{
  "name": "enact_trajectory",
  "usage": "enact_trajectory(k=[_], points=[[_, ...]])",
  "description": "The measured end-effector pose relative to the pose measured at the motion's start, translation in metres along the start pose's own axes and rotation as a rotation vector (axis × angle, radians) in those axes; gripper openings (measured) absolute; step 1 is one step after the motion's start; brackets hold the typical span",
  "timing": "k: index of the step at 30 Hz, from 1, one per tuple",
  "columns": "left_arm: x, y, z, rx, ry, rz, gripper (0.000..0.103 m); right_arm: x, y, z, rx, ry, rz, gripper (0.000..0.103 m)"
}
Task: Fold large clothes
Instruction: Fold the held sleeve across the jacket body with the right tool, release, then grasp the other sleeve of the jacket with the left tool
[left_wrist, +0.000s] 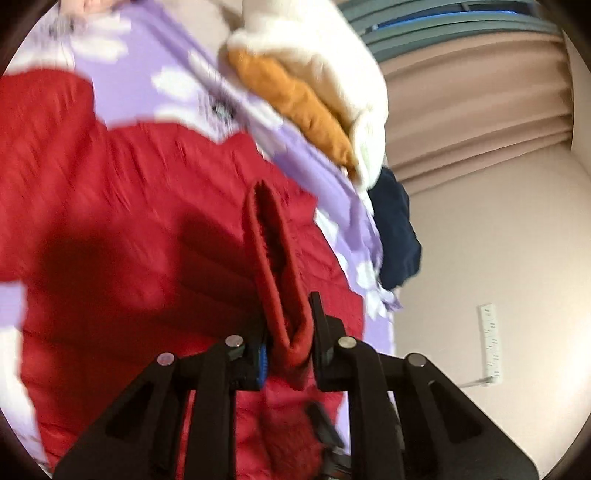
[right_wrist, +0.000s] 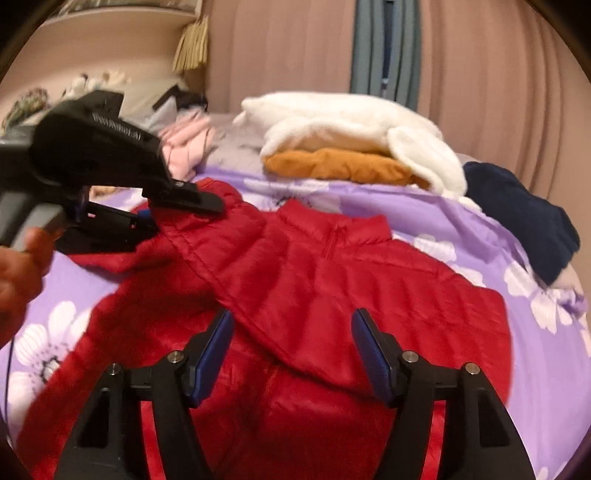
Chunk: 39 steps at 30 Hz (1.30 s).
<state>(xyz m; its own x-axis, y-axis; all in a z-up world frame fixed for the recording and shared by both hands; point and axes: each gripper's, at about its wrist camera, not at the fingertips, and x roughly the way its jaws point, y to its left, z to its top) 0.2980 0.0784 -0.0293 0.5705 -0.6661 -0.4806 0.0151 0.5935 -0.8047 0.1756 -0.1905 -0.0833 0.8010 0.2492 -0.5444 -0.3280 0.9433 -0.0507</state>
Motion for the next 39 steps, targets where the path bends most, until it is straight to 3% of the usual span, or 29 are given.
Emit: enact_trajectory(k=[4,8,11,13,16,21,22,26,30,33,35,37,39], points=[[-0.032,-0.004,0.009,0.052,-0.071,0.083,0.015,-0.017,-0.022,-0.008,0.075,-0.002,0.0,0.066],[-0.057,0.006,0.013,0.064,-0.085,0.148,0.016,-0.017,-0.057,-0.013,0.177,0.007,-0.022,0.066],[-0.071,0.014,0.012,0.061,-0.114,0.195,0.016,-0.006,-0.09,-0.012,0.321,0.025,-0.03,0.066],[-0.073,0.02,0.01,0.044,-0.091,0.192,0.016,0.0,-0.111,-0.014,0.434,0.025,-0.022,0.065],[-0.067,0.02,0.003,0.057,-0.042,0.172,0.016,0.003,-0.129,-0.016,0.512,0.013,-0.027,0.064],[-0.043,0.002,-0.017,0.133,0.01,0.116,0.026,0.017,-0.147,-0.02,0.564,0.05,-0.033,0.05],[-0.032,0.003,-0.021,0.153,0.029,0.122,0.026,0.022,-0.15,-0.022,0.573,0.071,-0.035,0.042],[0.016,0.011,-0.031,0.201,0.118,0.199,0.024,0.037,-0.153,-0.031,0.571,0.138,-0.074,0.033],[0.043,0.047,-0.029,0.129,0.172,0.279,0.022,0.047,-0.156,-0.04,0.57,0.204,-0.093,0.033],[0.04,0.069,-0.022,0.055,0.171,0.239,0.023,0.038,-0.153,-0.039,0.55,0.211,-0.104,0.033],[0.022,0.072,-0.018,0.043,0.15,0.214,0.034,0.03,-0.151,-0.035,0.537,0.195,-0.094,0.033],[-0.008,0.074,-0.014,0.042,0.086,0.207,0.075,0.016,-0.148,-0.033,0.52,0.178,-0.087,0.033],[-0.038,0.086,-0.006,0.017,0.005,0.192,0.08,0.001,-0.143,-0.032,0.509,0.155,-0.061,0.033]])
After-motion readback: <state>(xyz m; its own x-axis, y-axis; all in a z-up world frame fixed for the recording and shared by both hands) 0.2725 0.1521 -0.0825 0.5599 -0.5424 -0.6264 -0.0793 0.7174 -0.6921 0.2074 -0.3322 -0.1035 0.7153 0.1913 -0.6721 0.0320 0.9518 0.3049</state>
